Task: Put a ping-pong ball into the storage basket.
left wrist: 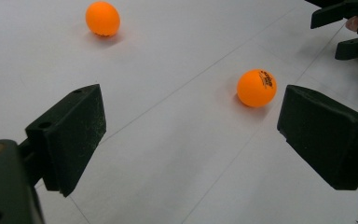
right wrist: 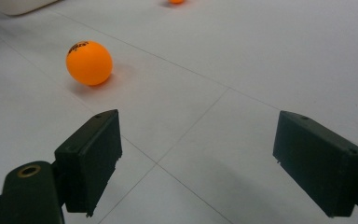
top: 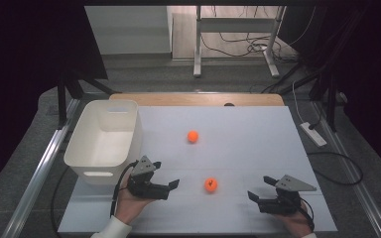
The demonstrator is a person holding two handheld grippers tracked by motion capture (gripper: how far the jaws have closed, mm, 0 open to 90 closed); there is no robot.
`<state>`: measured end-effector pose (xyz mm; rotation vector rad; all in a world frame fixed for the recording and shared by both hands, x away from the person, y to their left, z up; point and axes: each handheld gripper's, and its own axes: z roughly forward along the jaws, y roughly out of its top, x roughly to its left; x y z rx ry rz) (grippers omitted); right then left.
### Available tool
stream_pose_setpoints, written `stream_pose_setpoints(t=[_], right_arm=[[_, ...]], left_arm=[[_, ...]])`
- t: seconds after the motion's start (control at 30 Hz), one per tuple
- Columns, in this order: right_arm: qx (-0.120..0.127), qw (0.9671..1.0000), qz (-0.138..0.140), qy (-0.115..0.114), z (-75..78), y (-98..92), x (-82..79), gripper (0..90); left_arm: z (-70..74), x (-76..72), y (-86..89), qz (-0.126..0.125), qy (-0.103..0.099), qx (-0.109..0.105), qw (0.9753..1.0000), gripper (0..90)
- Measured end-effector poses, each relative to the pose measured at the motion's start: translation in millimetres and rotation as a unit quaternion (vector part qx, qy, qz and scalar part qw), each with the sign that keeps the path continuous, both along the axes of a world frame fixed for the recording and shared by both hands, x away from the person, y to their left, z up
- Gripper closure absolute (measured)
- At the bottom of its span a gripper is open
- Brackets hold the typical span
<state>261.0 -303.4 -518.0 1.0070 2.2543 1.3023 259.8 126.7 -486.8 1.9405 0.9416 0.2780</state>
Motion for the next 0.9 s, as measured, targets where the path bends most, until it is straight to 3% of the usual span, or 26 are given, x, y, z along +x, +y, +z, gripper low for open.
stream_pose_setpoints(t=[0.9], right_arm=[[-0.002,0.9999,-0.013,-0.006,0.2,-2.2,0.7,13.8]], left_arm=[[18.1,26.9,-22.3,-0.024,-0.004,0.023,0.9994,8.5]])
